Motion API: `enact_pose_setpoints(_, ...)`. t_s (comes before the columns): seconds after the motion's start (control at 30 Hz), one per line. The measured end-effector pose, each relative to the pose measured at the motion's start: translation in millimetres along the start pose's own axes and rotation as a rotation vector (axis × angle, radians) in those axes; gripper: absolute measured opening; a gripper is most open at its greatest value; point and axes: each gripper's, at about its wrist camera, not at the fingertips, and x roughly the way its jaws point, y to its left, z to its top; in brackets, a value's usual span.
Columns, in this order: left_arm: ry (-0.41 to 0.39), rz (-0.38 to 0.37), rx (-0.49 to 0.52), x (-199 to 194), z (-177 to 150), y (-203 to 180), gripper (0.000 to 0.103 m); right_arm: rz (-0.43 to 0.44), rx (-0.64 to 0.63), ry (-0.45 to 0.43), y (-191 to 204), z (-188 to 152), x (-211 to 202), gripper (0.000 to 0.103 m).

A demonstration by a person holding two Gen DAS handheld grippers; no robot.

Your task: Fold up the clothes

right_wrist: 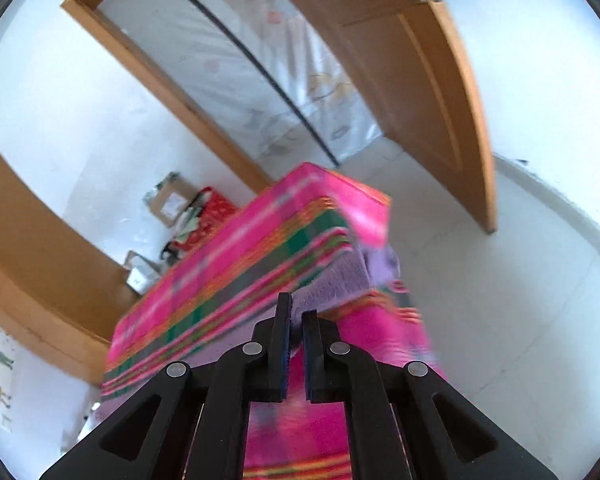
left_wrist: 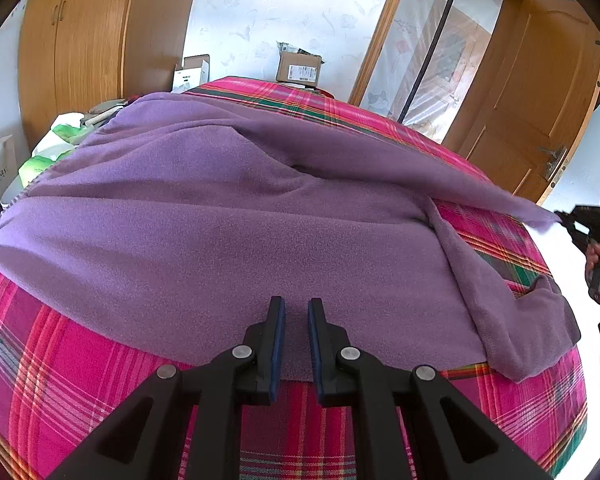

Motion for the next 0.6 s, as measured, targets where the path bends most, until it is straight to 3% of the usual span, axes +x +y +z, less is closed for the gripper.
enact_pose_setpoints(0.17, 0.001, 0.020, 0.018, 0.3, 0.4, -3.3, 0.012, -0.086, -0.079, 0.149, -13.0, -14.2, 26.1, 0.010)
enact_pose_setpoints(0.23, 0.001, 0.037, 0.037, 0.4, 0.6, -6.9, 0.012, -0.112, -0.099, 0.131, -14.6, -21.0, 20.7, 0.016)
enact_pose_setpoints(0.3, 0.006, 0.061, 0.058, 0.3, 0.7, -11.3, 0.012, -0.113, -0.105, 0.103, -13.6, -27.9, 10.4, 0.034)
enact_pose_setpoints(0.4, 0.019, 0.039, 0.054, -3.5, -1.3, -16.0, 0.012, -0.029, -0.130, 0.084, -7.7, -45.7, -14.9, 0.036)
enact_pose_setpoints(0.6, 0.027, -0.008, 0.060, -9.5, -8.1, -27.3, 0.012, 0.181, -0.310, 0.201, 23.6, -119.0, -49.8, 0.036)
